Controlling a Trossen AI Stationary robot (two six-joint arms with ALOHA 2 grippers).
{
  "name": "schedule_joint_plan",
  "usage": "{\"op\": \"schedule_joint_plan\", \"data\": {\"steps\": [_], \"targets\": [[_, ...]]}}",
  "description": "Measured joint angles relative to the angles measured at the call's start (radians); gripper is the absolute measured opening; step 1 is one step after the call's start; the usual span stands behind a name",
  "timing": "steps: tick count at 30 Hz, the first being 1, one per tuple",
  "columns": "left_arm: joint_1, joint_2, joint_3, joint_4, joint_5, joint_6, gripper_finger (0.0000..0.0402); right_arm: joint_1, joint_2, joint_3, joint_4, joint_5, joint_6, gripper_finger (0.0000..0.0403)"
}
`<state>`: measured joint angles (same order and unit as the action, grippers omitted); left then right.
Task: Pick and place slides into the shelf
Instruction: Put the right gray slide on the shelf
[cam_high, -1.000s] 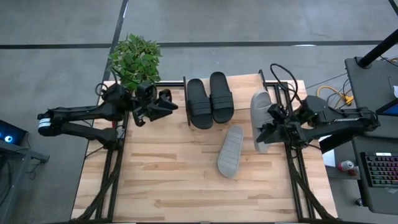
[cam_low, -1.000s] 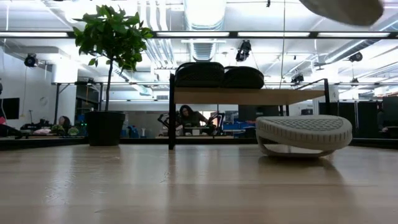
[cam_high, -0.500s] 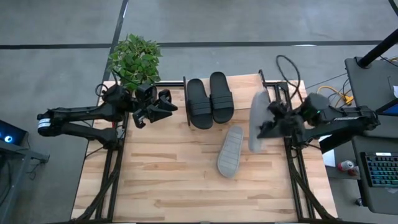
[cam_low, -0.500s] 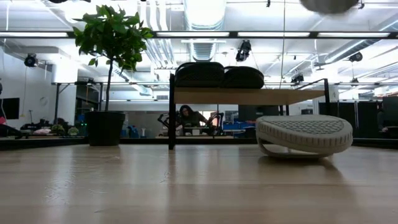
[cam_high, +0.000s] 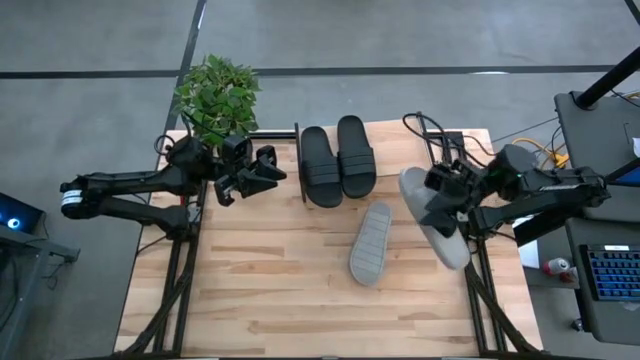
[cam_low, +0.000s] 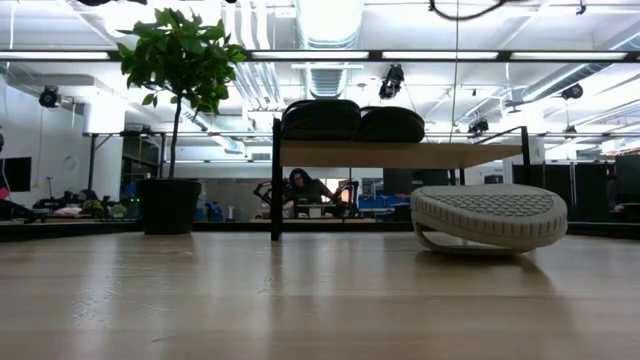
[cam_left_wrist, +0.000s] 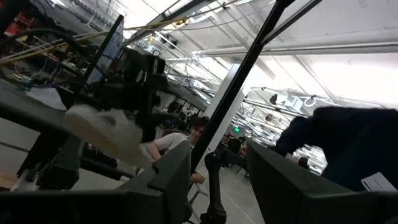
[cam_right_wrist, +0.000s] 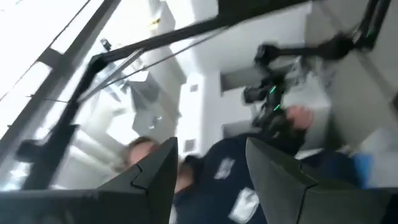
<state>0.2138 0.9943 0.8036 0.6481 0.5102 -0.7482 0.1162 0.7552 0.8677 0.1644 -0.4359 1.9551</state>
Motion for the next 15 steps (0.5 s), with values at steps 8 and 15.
{"op": "schedule_joint_plan", "data": {"steps": [8, 15], "targets": [[-0.001, 0.004, -0.002, -0.003, 0.019, -0.003, 0.0142, 0.001, 0.001, 0.102, -0.277, -0.007, 0.161, 0.0183], [-0.001, 0.005, -0.002, -0.002, 0.030, -0.003, 0.0142, 0.012, 0.017, 0.172, -0.475, -0.016, 0.259, 0.0183]]}}
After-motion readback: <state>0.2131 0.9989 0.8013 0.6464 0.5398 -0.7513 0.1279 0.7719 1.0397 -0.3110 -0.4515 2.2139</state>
